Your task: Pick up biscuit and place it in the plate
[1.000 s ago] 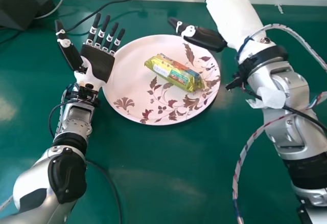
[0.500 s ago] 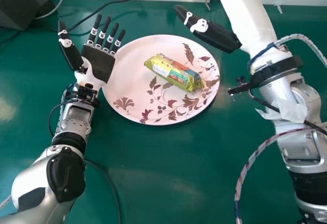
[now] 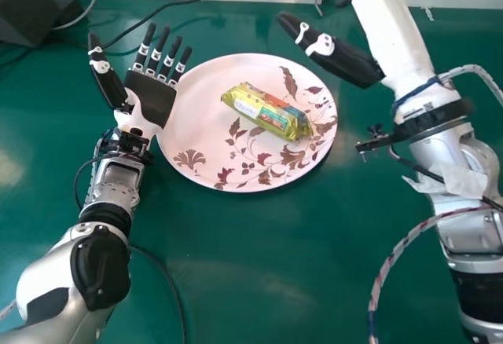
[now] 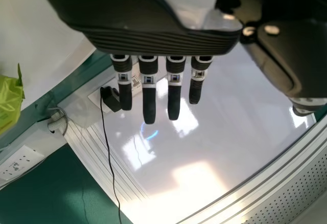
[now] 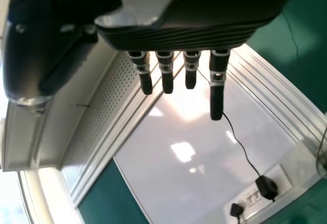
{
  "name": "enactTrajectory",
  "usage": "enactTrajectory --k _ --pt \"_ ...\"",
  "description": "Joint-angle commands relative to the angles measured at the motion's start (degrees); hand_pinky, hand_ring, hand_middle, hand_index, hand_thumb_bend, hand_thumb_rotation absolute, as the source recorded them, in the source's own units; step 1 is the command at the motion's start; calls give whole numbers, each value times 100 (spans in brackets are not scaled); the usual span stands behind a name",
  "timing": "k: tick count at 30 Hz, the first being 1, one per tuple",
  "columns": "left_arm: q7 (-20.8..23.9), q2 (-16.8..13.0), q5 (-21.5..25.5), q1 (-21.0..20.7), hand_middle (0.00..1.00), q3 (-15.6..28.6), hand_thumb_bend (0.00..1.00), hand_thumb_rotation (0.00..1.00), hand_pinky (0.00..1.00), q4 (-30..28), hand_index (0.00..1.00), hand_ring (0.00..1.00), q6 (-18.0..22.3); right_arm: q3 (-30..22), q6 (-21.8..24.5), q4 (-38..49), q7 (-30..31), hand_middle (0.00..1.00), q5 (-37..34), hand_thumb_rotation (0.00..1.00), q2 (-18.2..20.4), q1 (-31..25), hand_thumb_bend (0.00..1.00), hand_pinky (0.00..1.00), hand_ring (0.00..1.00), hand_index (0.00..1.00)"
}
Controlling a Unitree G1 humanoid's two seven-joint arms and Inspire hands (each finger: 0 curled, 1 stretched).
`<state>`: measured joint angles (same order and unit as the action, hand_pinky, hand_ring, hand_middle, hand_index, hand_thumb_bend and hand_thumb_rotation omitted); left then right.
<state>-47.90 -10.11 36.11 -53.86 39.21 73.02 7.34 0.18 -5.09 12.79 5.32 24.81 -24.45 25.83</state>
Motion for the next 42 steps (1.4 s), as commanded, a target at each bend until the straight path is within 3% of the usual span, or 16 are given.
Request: enactTrajectory --k 1,4,6,12,21,27,32,42 --pt "-24 0 43 220 90 107 93 78 84 183 96 81 -172 -111 -192 79 -12 100 -285 39 65 -102 95 65 85 100" --pt "12 -11 45 204 91 135 91 77 69 186 96 81 -225 -193 -267 70 -27 100 -559 39 139 -167 95 64 84 100" --pt "14 -24 35 201 91 150 92 77 67 190 96 81 -244 -249 -280 70 -16 100 -741 39 198 -210 95 64 84 100" --pt "1 -38 21 195 91 176 93 79 76 205 96 81 -247 -362 -358 65 -37 100 -988 38 262 -353 95 64 84 100" --pt "67 -67 -37 206 92 183 89 76 72 229 96 83 -206 -534 -725 -84 17 100 -1498 38 384 -510 95 65 85 100" --pt "-52 -57 -44 217 93 186 88 81 77 238 98 81 -188 -632 -1049 -249 11 100 -1696 38 385 -612 94 67 88 100" --pt "-225 -55 82 214 92 316 92 85 73 260 98 79 -287 -713 -1309 -414 19 100 -1913 32 438 -664 88 69 89 100" --pt "-389 -51 102 194 92 383 91 88 76 275 99 80 -319 -824 -1833 -826 60 100 -2140 32 434 -797 88 85 97 100"
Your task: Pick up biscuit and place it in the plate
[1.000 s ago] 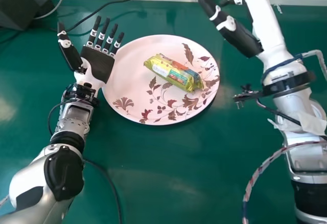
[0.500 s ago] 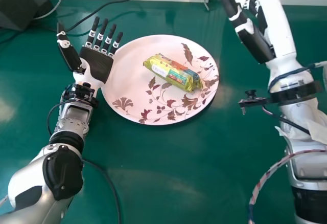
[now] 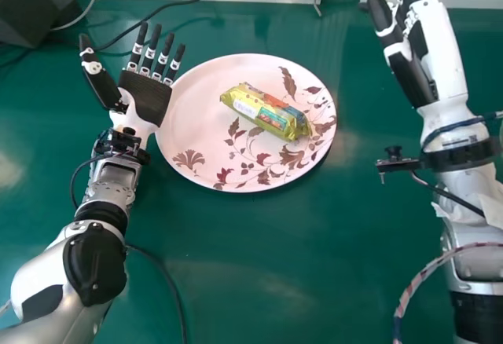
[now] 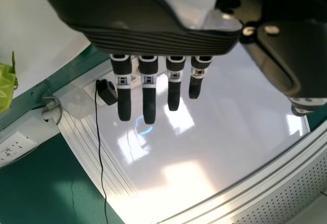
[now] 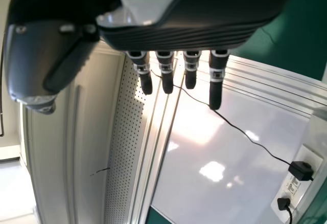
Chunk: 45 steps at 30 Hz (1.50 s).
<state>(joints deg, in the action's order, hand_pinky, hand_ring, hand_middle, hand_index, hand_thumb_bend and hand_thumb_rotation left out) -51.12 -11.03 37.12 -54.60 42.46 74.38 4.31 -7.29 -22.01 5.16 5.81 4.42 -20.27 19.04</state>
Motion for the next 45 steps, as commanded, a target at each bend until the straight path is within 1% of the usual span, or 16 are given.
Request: enactTrajectory --k 1,3,9,14,17,19,24,26,28,30,32,34,35,37,41,45 --pt "-71 44 -7 270 92 54 91 88 76 138 99 80 1 -91 -175 -89 11 100 -109 32 16 -141 88 86 98 100" --pt "-78 51 -26 272 93 39 92 89 76 136 99 80 43 -122 -262 -145 14 100 -128 32 17 -189 89 92 100 100" --pt "-78 42 -68 274 92 8 94 91 75 133 99 79 113 -182 -426 -252 -23 100 -169 36 47 -304 89 99 100 100" --pt "-127 38 -159 285 92 -47 93 92 76 132 99 79 204 -240 -545 -320 -63 100 -145 39 50 -403 90 100 100 100" --pt "-143 57 -224 287 92 -82 93 93 77 132 99 80 322 -293 -532 -317 -65 100 -177 42 36 -415 90 100 100 100" --pt "-178 59 -252 287 92 -99 94 93 75 131 99 79 382 -331 -556 -311 -85 100 -167 45 30 -412 89 100 100 100" --pt "-135 78 -346 270 92 -130 92 91 76 127 99 80 534 -429 -577 -335 12 100 -419 50 19 -353 90 100 100 100" --pt "-181 87 -335 267 94 -120 91 90 80 130 99 82 506 -453 -524 -289 102 100 -646 51 29 -345 89 100 100 100" --pt "-195 92 -358 272 94 -135 91 87 83 134 100 83 517 -474 -474 -272 205 100 -950 51 64 -326 88 100 100 100" --pt "-181 101 -369 277 93 -145 94 84 85 136 99 83 523 -498 -480 -328 321 100 -1298 51 126 -283 90 100 100 100" --pt "-178 114 -345 276 93 -126 98 85 87 137 99 83 490 -522 -468 -418 474 100 -1637 51 168 -236 89 100 100 100" --pt "-197 119 -349 279 94 -122 99 87 91 138 100 84 493 -552 -458 -543 680 100 -2004 50 205 -181 90 100 100 100" --pt "-208 121 -352 281 94 -121 100 85 94 138 100 86 500 -575 -450 -612 822 100 -2233 50 233 -149 90 100 100 100" --pt "-237 129 -333 275 95 -104 100 82 97 136 100 87 491 -651 -449 -789 1052 100 -2611 50 291 -69 90 98 100 100" --pt "-246 129 -277 256 95 -48 100 81 94 144 99 87 422 -841 -402 -1137 1478 100 -3230 49 379 83 89 94 100 100" --pt "-216 129 -283 243 94 -52 100 82 90 149 97 85 394 -993 -363 -1381 1724 100 -3538 49 430 204 88 90 100 100"
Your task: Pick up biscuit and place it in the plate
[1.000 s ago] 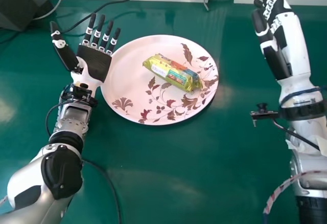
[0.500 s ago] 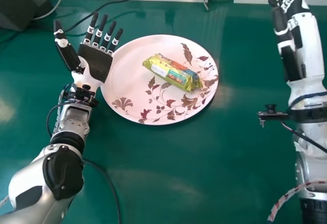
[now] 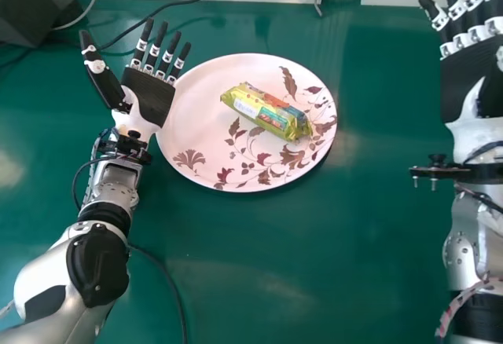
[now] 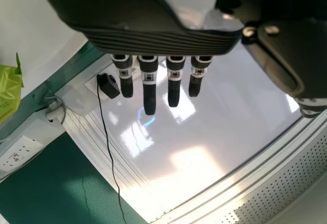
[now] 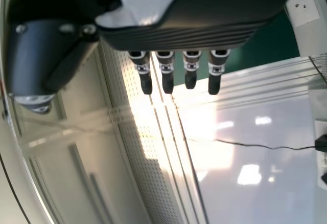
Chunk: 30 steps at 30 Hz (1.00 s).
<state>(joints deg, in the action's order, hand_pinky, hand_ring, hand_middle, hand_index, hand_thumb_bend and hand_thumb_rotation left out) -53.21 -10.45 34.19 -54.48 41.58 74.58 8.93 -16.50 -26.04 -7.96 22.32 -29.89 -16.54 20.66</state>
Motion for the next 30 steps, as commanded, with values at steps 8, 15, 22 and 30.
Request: enactTrajectory --k 8,15,22,30 --pt "-23 48 45 211 94 70 100 79 89 139 97 84 -138 -310 150 -349 455 100 -472 47 116 201 89 90 100 100" --pt "138 41 -5 178 94 48 100 78 91 143 98 84 -130 -483 391 -523 817 100 -884 46 171 368 91 89 100 100" --pt "281 9 -39 155 93 41 100 79 90 164 98 85 -160 -651 657 -800 1028 100 -1096 41 215 542 97 86 99 100" --pt "189 -1 75 117 95 135 100 81 86 163 99 85 -316 -764 702 -1045 1197 100 -1042 40 237 644 94 88 99 100"
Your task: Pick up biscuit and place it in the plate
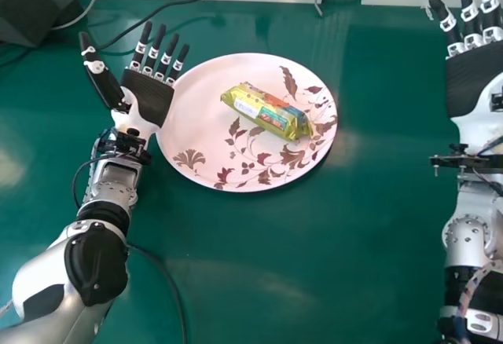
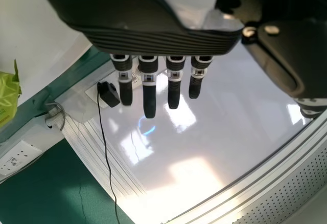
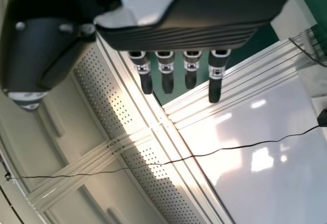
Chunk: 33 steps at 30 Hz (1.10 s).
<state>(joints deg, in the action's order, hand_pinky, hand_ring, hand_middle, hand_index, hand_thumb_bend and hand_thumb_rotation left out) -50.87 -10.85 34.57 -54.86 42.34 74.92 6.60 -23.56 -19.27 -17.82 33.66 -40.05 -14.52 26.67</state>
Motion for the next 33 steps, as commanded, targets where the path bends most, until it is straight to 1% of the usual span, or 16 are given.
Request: enactTrajectory --k 1,4,7,9,11,14,18,20,23,26,30,33 --pt "-68 36 57 150 95 78 100 82 85 128 99 85 -100 -62 31 -61 66 100 -11 40 37 34 93 89 99 100" --pt "-129 13 75 147 94 92 100 82 86 128 99 85 -124 -72 49 -87 88 100 0 41 49 19 90 88 99 100" --pt "-111 11 93 138 94 117 100 83 85 126 99 85 -134 -54 47 -128 116 100 36 42 86 30 90 86 98 100" --pt "-102 20 131 127 95 157 100 83 83 123 99 85 -164 -25 55 -181 109 100 110 40 83 52 90 85 97 100" --pt "-93 25 127 126 95 178 100 85 80 120 99 84 -144 -15 46 -240 99 100 184 43 78 78 88 85 96 100" --pt "-104 25 126 129 96 215 100 86 80 120 99 85 -130 -36 39 -284 99 100 227 44 89 103 88 83 93 100" --pt "-45 31 166 124 95 281 100 84 82 122 100 85 -148 -107 83 -179 81 99 190 43 72 76 87 79 90 100" --pt "-43 32 169 125 96 289 100 84 84 122 100 86 -141 -136 91 -142 99 98 171 44 66 62 86 77 89 100" --pt "8 34 184 119 96 273 100 82 85 125 100 87 -118 -170 147 -105 150 97 123 44 52 65 86 74 87 100" --pt "10 29 207 116 96 268 100 81 84 126 99 86 -123 -175 193 -58 140 96 117 42 59 69 86 72 85 100" --pt "63 20 224 109 96 276 100 82 83 130 99 85 -122 -176 185 -28 111 95 159 41 82 71 87 71 83 100" --pt "42 12 226 109 95 256 100 81 84 130 99 85 -108 -179 202 -8 106 96 143 39 94 70 89 71 84 100"
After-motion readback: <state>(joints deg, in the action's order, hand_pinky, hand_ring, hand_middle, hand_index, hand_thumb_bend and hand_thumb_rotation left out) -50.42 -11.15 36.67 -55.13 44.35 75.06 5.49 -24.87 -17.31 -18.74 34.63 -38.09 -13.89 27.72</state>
